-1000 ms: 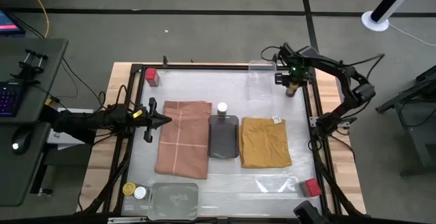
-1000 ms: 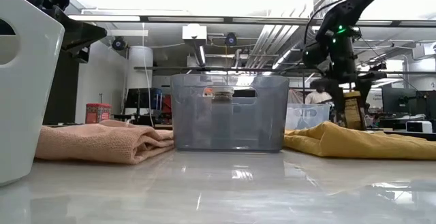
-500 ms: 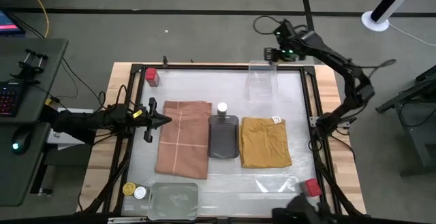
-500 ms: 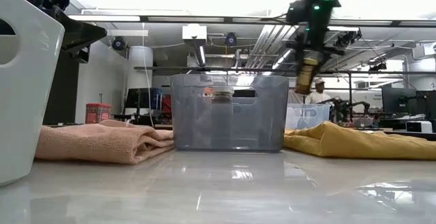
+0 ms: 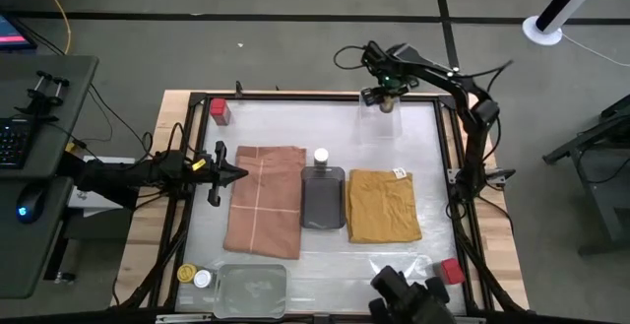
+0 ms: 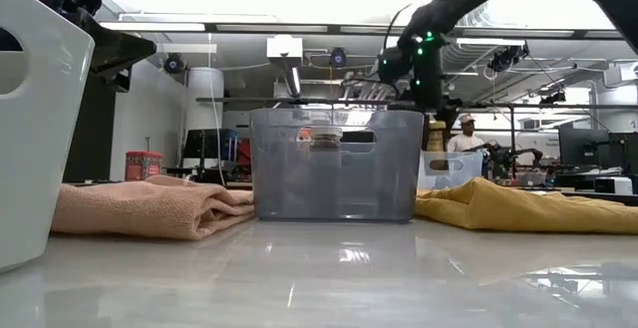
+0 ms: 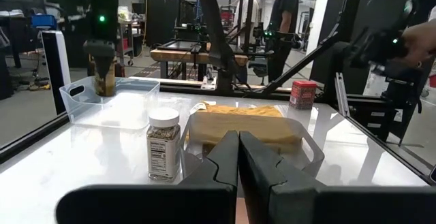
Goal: Sort spices by type
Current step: Put the top yellow seasoning bottle into the transparent bin
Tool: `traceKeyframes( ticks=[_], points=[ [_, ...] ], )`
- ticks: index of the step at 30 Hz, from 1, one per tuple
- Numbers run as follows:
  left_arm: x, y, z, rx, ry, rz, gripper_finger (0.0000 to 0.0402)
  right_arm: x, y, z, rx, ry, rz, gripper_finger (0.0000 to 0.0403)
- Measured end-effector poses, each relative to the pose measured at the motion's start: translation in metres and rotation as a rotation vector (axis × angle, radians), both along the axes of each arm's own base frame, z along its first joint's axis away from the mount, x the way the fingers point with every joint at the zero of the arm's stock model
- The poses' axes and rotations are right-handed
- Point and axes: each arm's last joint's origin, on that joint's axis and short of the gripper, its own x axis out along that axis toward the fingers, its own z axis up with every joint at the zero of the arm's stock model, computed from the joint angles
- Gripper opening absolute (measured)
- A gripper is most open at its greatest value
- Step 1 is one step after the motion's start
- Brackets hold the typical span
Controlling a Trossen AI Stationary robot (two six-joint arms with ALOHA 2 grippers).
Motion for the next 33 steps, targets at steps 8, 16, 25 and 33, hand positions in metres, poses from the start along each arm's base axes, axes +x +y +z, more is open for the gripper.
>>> traceKeyframes(
  ticks=[8, 16, 25, 33],
  points=[
    [0.000, 0.000, 0.000, 0.000, 0.000, 0.000, 0.0000, -0.012, -0.011, -0.011, 0.024, -0.032, -0.084, 0.0222],
    [0.000, 0.000, 0.000, 0.000, 0.000, 0.000, 0.0000, -0.017, -0.020, -0.011, 0.028, -0.121, -0.204, 0.0239],
    [0.000, 0.000, 0.000, 0.000, 0.000, 0.000, 0.0000, -0.016, -0.020, -0.011, 0.028, -0.139, -0.248, 0.0242],
    [0.000, 0.000, 0.000, 0.000, 0.000, 0.000, 0.0000, -0.016, -0.019, -0.011, 0.054, -0.147, -0.257, 0.0243]
  ],
)
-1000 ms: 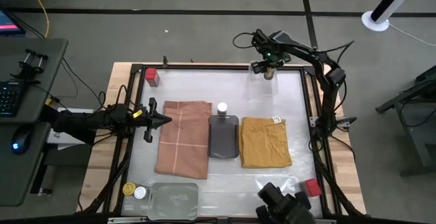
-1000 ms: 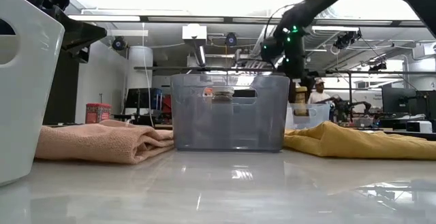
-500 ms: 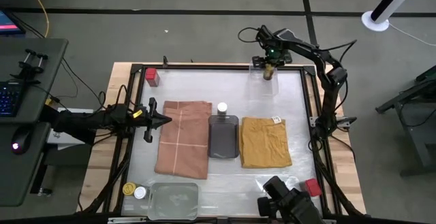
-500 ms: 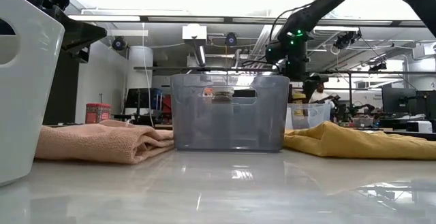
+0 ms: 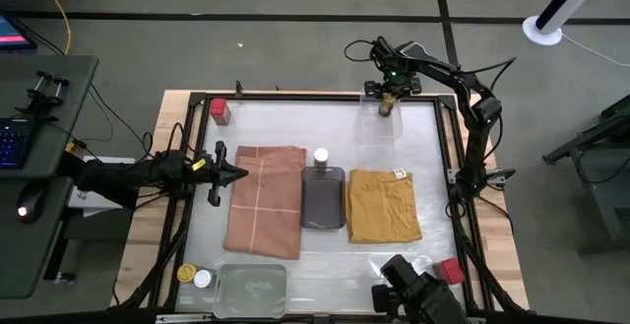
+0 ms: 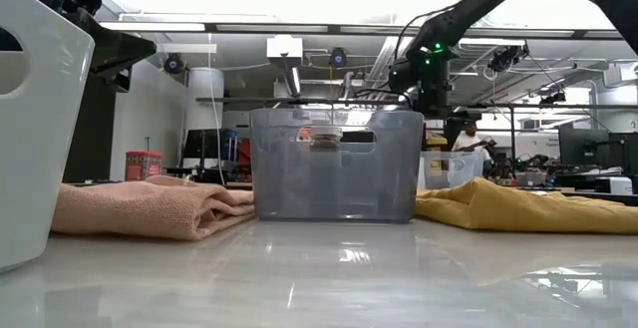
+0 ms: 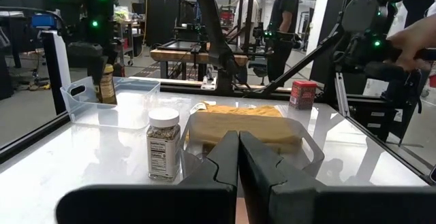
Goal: Sort spices by type
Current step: Put the top yellow seasoning bottle into the transparent bin
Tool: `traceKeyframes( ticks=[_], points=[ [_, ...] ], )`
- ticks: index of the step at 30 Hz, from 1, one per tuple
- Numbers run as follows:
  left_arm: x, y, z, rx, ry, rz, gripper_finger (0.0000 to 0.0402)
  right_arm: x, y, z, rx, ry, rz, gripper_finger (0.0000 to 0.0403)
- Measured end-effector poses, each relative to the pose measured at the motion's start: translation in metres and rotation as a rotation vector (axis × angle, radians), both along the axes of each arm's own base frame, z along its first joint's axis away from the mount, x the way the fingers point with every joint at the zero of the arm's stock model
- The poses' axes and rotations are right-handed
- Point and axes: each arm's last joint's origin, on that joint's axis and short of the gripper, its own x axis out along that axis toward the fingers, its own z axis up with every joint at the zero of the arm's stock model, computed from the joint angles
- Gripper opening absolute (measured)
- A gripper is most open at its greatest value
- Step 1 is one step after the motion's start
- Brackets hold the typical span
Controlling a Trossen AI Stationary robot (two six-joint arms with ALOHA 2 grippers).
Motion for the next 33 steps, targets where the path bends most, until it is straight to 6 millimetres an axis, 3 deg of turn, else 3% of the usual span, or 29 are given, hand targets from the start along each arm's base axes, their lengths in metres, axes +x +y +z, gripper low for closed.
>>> traceKeyframes(
  ticks=[22, 33],
  points=[
    [0.0000, 0.0000, 0.0000, 0.000, 0.000, 0.000, 0.0000, 0.0009, -0.0021, 0.0004, -0.029, -0.008, -0.076, 0.0246],
    [0.0000, 0.0000, 0.0000, 0.000, 0.000, 0.000, 0.0000, -0.0002, -0.0018, 0.0008, -0.039, 0.013, -0.077, 0.0315]
  ],
)
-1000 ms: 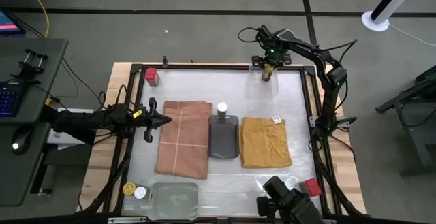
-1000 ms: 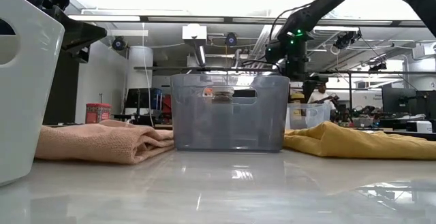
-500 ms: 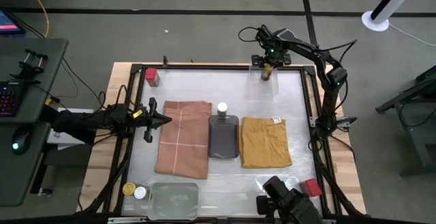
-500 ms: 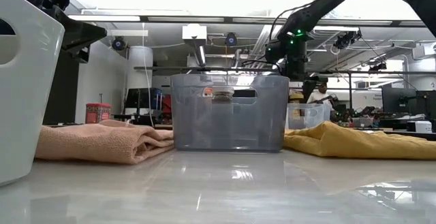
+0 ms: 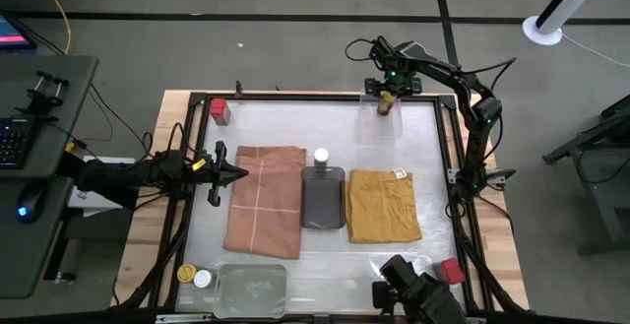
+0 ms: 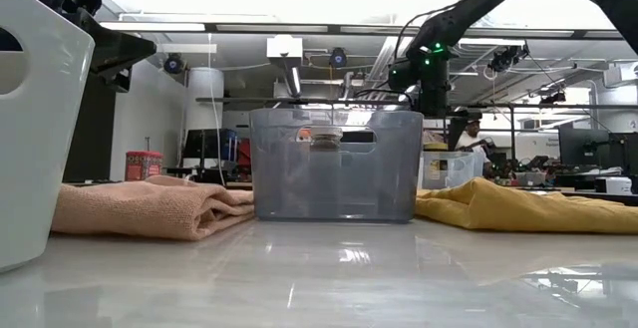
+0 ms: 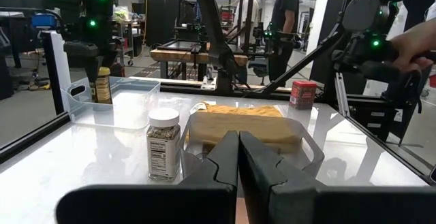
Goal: Sort spices by type
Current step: Put the top yellow seasoning bottle into the transparent bin, then put the yellow seasoning bottle into the transparent bin
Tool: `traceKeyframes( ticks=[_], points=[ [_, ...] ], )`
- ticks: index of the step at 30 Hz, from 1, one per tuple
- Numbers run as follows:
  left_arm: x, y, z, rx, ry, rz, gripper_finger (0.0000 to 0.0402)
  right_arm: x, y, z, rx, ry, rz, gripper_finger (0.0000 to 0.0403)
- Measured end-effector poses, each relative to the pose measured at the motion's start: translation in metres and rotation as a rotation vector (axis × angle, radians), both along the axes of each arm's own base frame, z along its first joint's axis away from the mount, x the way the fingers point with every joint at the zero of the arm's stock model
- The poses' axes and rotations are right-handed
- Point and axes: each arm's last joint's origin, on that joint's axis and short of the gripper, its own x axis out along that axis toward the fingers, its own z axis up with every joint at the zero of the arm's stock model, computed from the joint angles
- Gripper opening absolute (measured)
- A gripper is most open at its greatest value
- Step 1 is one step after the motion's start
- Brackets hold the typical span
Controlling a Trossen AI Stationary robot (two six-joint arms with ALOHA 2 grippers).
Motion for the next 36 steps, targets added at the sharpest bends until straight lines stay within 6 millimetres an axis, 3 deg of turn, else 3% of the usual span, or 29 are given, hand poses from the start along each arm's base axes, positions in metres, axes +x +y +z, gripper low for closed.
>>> traceKeyframes(
  ticks=[5, 11, 23, 28, 32, 36],
  points=[
    [0.000, 0.000, 0.000, 0.000, 0.000, 0.000, 0.0000, -0.001, 0.001, 0.000, 0.038, -0.018, 0.045, 0.0347],
    [0.000, 0.000, 0.000, 0.000, 0.000, 0.000, 0.0000, -0.006, -0.001, 0.004, 0.091, -0.105, 0.100, 0.0353],
    [0.000, 0.000, 0.000, 0.000, 0.000, 0.000, 0.0000, -0.039, 0.004, 0.056, -0.073, -0.156, 0.070, 0.0353],
    [0.000, 0.000, 0.000, 0.000, 0.000, -0.001, 0.0000, -0.041, 0.029, 0.100, -0.273, -0.173, 0.186, 0.0353],
    [0.000, 0.000, 0.000, 0.002, 0.000, 0.000, 0.0000, -0.036, 0.065, 0.138, -0.422, -0.265, 0.301, 0.0353],
    [0.000, 0.001, 0.002, 0.060, -0.015, 0.033, 0.0000, -0.033, 0.101, 0.164, -0.505, -0.340, 0.360, 0.0353]
  ],
)
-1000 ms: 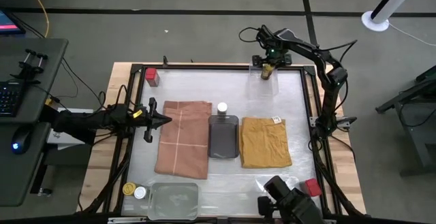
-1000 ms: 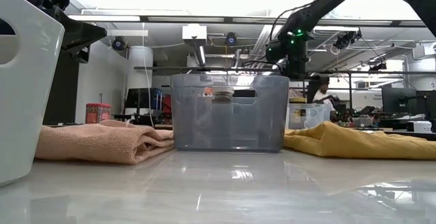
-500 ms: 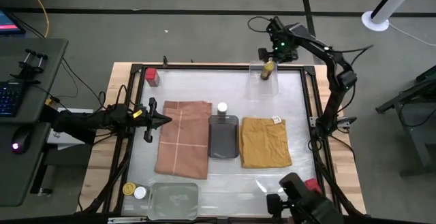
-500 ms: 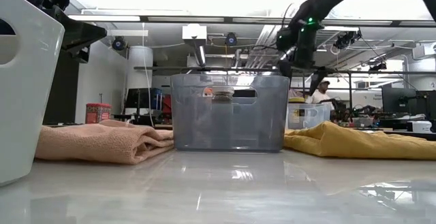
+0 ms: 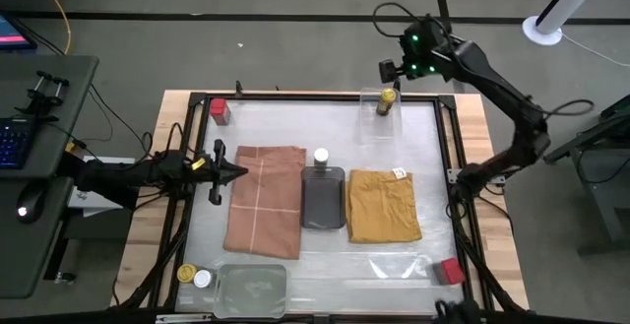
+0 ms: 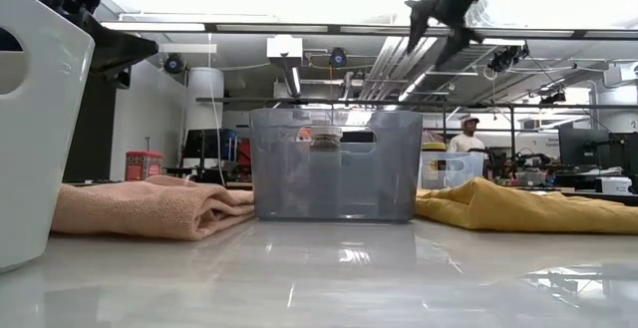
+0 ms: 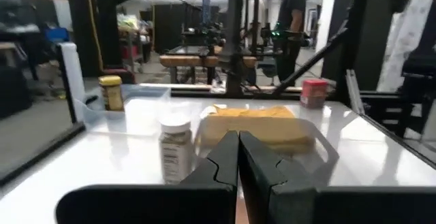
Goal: Sort spices by type
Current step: Put the yellow seasoning bottle into the transparent bin
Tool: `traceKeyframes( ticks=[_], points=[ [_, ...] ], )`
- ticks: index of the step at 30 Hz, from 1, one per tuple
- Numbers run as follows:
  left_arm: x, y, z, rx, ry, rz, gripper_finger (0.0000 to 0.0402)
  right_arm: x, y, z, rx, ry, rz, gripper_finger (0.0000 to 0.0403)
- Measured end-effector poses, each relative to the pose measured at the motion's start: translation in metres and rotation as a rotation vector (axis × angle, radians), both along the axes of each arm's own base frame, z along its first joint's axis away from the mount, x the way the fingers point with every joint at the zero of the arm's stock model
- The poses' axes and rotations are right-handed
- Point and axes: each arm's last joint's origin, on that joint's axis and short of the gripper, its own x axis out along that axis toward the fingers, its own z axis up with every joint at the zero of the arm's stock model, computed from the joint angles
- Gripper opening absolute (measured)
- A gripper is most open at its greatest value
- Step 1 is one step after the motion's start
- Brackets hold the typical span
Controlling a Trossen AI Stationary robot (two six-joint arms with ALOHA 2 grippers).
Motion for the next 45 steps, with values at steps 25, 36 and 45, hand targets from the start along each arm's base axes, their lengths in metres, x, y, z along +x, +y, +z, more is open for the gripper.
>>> traceKeyframes(
  ticks=[25, 36, 45],
  points=[
    [0.038, 0.002, 0.119, -0.395, 0.151, 0.060, 0.0052, 0.017, 0.085, 0.016, 0.056, -0.029, 0.233, 0.0353],
    [0.074, -0.038, 0.168, -0.345, 1.019, -0.272, 0.0162, 0.001, 0.114, -0.016, 0.247, 0.273, 0.369, 0.0353],
    [0.065, -0.138, 0.140, -0.501, 1.371, -0.389, 0.0209, -0.005, 0.164, -0.077, 0.273, 0.330, 0.520, 0.0353]
  ],
)
